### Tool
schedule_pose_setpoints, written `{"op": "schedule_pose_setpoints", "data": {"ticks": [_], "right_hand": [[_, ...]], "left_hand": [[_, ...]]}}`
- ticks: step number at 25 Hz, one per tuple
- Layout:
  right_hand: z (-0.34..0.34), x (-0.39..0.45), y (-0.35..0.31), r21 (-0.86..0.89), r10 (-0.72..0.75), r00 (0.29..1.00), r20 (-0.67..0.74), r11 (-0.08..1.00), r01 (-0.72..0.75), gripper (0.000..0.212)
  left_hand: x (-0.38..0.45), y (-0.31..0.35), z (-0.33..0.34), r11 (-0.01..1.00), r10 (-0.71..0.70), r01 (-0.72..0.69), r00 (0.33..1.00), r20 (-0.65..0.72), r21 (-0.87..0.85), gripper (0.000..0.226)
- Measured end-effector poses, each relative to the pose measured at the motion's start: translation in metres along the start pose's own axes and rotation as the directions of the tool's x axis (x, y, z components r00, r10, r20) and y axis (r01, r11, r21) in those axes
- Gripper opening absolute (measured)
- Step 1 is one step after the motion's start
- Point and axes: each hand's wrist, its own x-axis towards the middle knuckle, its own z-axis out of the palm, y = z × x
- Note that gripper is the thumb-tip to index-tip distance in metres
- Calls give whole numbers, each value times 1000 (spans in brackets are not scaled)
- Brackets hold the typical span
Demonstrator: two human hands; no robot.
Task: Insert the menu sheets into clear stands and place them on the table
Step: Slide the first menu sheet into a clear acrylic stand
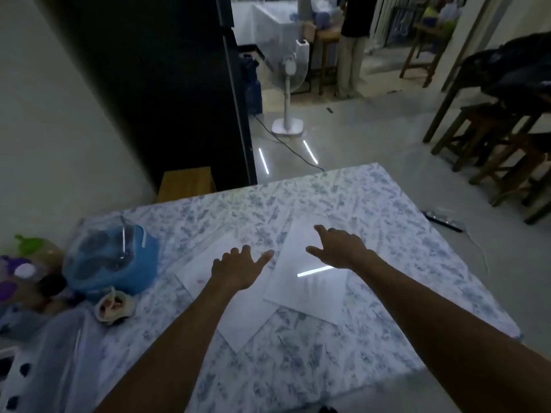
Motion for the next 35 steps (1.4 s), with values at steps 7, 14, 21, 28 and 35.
{"op": "schedule_pose_setpoints", "data": {"ticks": [7, 14, 21, 28, 35], "right_hand": [[87, 5, 65, 121, 224, 952, 207, 960, -252, 74], [121, 9, 78, 378, 335, 904, 267, 826, -418, 73], [135, -12, 82, 640, 487, 831, 269, 554, -532, 51], [82, -74, 110, 827, 497, 861, 112, 434, -358, 33], [4, -114, 129, 945, 307, 919, 246, 135, -298, 28]], "left_hand": [[40, 18, 79, 998, -54, 61, 983, 178, -34, 97], [51, 43, 101, 978, -99, 122, 985, 141, -172, 95], [24, 41, 106, 901, -139, 200, 974, 180, -385, 90], [-45, 50, 94, 833, 47, -32, 999, 13, -552, 62], [-84, 68, 58, 705, 137, -212, 977, -163, -677, 27]]}}
